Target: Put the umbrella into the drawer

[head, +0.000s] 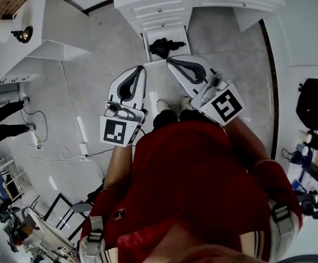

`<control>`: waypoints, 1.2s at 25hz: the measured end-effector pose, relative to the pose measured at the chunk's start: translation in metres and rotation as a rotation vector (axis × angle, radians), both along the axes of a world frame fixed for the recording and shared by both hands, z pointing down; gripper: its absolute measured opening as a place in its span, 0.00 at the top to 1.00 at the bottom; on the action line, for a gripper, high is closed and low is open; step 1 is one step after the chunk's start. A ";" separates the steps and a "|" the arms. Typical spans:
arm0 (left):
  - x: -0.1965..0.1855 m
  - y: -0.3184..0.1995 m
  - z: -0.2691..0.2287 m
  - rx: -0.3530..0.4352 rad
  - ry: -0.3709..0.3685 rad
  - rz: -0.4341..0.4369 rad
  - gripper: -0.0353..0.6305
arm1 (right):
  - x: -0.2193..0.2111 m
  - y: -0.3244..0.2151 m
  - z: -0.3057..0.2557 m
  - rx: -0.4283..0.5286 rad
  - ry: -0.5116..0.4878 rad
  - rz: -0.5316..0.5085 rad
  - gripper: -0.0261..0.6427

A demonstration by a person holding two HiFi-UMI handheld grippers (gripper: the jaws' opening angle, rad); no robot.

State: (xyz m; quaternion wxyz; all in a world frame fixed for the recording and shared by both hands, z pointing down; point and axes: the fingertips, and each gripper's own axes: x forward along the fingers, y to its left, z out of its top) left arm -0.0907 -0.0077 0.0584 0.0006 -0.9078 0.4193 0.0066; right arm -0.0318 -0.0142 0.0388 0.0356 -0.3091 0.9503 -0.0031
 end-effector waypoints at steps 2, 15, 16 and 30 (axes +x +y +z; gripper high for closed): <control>0.001 0.001 0.000 0.000 -0.001 -0.001 0.94 | 0.004 0.002 -0.001 0.003 0.004 0.002 0.96; 0.006 0.003 -0.012 0.020 -0.002 0.000 0.94 | 0.025 0.006 -0.001 -0.001 0.035 0.031 0.96; 0.005 0.003 -0.010 0.017 -0.008 -0.002 0.94 | 0.025 0.006 -0.001 0.001 0.035 0.033 0.96; -0.006 0.009 -0.007 0.026 0.006 -0.019 0.94 | 0.016 0.014 0.002 0.020 0.061 0.032 0.96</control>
